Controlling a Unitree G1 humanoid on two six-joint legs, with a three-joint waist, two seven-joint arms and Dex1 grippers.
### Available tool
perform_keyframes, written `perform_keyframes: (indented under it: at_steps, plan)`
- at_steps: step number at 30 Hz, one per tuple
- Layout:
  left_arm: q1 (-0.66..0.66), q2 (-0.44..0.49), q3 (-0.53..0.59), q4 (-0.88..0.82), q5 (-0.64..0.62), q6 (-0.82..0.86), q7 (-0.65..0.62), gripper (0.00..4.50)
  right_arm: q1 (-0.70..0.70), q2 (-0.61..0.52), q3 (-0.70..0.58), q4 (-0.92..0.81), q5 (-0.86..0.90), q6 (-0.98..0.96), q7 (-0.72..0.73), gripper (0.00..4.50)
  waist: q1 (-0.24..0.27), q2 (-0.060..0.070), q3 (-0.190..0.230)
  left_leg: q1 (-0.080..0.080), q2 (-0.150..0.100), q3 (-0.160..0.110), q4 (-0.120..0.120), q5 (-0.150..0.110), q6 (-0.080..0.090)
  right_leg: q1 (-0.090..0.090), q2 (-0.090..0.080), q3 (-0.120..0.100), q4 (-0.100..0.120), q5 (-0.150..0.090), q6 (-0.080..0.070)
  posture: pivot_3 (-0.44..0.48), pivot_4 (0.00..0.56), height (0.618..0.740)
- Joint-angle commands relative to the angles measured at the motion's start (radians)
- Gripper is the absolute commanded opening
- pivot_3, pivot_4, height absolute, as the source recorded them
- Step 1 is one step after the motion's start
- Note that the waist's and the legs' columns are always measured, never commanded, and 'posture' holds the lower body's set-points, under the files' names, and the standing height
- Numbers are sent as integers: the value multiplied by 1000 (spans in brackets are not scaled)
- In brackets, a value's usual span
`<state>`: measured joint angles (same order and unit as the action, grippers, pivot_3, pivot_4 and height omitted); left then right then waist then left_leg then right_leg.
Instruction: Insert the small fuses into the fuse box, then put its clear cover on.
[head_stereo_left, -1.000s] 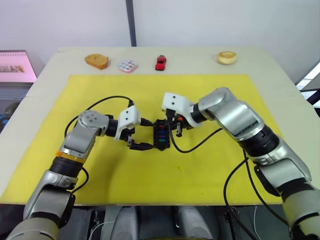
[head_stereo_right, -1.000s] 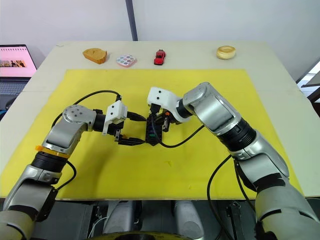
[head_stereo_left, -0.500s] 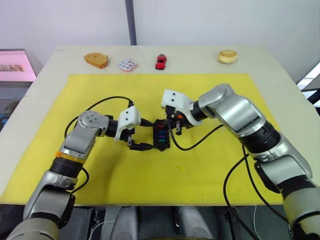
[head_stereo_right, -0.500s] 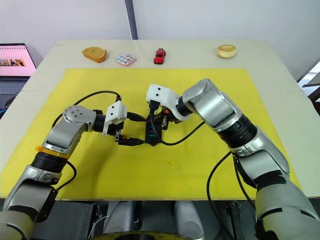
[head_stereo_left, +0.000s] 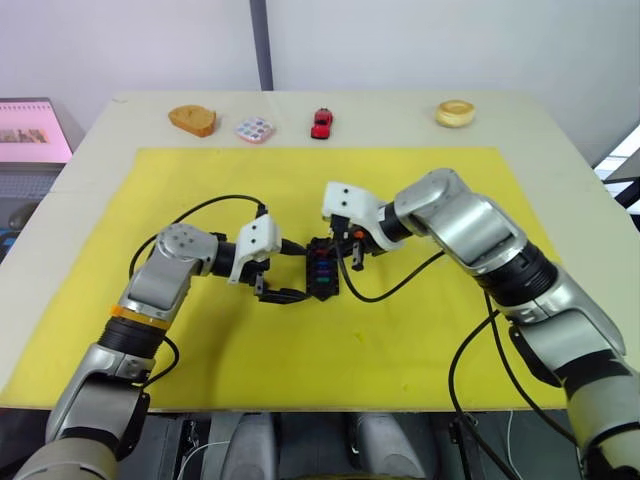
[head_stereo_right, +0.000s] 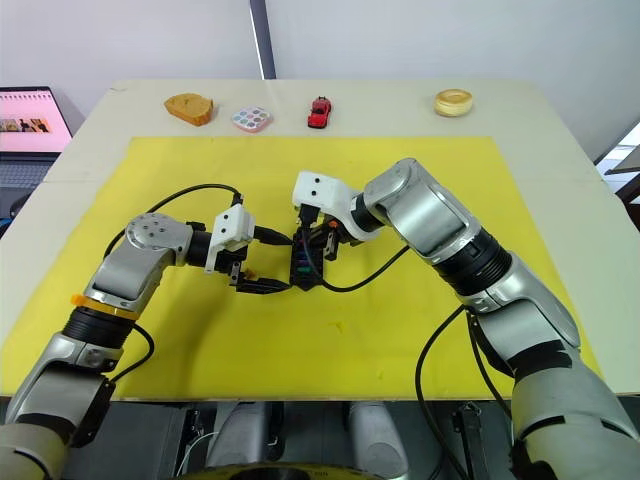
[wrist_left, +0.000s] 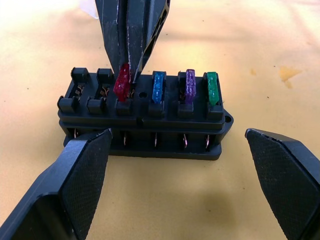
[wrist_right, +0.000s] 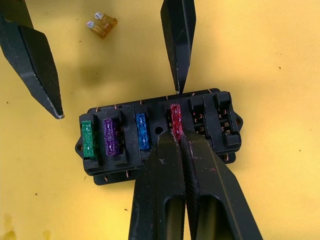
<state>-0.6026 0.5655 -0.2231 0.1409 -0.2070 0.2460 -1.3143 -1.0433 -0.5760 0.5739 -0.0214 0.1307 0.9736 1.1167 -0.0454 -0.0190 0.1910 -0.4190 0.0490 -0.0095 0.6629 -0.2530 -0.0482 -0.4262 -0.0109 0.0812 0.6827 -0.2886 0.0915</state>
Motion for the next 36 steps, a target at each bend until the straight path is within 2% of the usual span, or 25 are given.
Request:
perform_keyframes:
  at_steps: [1,11,20,23,26,36]
  plan:
    - [1,9,1,-32,-3,-13,1,4476,-11,-12,7,5,-24,-15,0,0,0,0,0,0,0,0,0,0,0,0,0,0,0,0,0,0,150,740]
    - [1,8,-1,-33,-2,-13,2,4476,30,-23,59,18,-77,-59,1,0,-1,0,0,0,0,0,0,0,0,0,0,0,0,0,0,0,150,740]
    - [-1,6,-3,-30,0,-17,2,4476,26,-23,43,0,-74,-57,14,0,0,0,0,1,0,0,0,0,0,1,0,0,0,0,0,0,150,740]
    - [-2,6,-3,-27,1,-20,2,4500,19,-17,28,-4,-63,-45,13,952,1,0,0,1,0,0,0,0,0,1,0,0,0,0,0,0,150,740]
    - [-2,5,-3,-27,0,-20,1,4500,14,-12,18,-5,-62,-39,12,2125,-2,0,0,1,0,0,0,0,0,1,0,0,0,0,0,0,150,740]
    - [-2,7,-3,-25,1,-20,0,4500,-19,2,-37,-16,-42,-12,10,2125,0,0,0,0,0,0,0,0,0,0,0,0,0,0,0,0,150,740]
